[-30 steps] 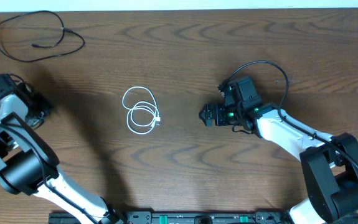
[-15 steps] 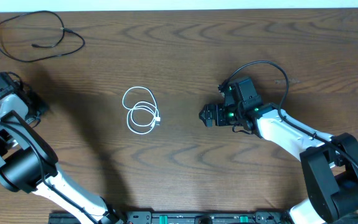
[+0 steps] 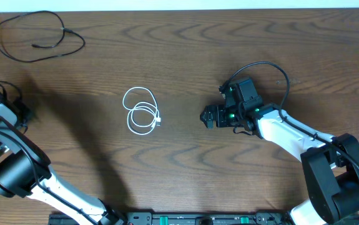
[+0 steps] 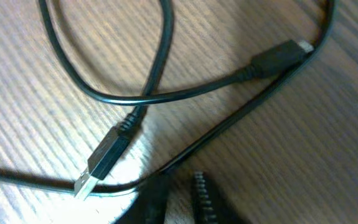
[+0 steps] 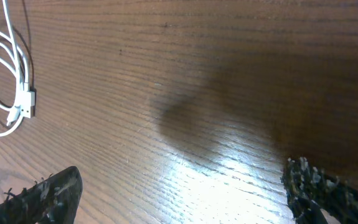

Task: Untangle cables
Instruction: 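Move the left gripper back toward the white cable in the center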

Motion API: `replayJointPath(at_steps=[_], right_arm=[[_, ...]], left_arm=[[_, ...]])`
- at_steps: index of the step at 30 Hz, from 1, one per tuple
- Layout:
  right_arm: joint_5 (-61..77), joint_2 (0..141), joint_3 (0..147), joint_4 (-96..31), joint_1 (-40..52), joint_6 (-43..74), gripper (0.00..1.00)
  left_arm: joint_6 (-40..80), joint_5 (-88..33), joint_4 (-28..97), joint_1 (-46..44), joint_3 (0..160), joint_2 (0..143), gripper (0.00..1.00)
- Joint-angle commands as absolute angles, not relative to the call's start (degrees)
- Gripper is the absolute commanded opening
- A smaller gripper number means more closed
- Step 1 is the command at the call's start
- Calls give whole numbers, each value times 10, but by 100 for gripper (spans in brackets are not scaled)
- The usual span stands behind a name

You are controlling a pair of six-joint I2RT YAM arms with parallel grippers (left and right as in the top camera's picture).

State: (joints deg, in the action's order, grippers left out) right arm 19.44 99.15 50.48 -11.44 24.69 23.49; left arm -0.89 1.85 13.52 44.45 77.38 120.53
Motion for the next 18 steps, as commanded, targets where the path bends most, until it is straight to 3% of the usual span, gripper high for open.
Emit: replayJointPath(at_steps=[1, 3, 5, 11, 18], right_arm=[[190, 983, 501, -114, 252, 237, 99], [190, 983, 501, -114, 252, 237, 99], [190, 983, 501, -115, 252, 237, 99], [189, 983, 501, -117, 252, 237, 99], [183, 983, 501, -116, 252, 237, 99]], left_arm=[[-23, -22, 142, 447, 766, 1226, 39], [-23, -51, 142, 446, 767, 1216, 62], [-21, -73, 142, 444, 767, 1200, 70], [29, -115, 143, 433, 767, 1118, 72], [146, -369, 130, 421, 767, 1023, 75]])
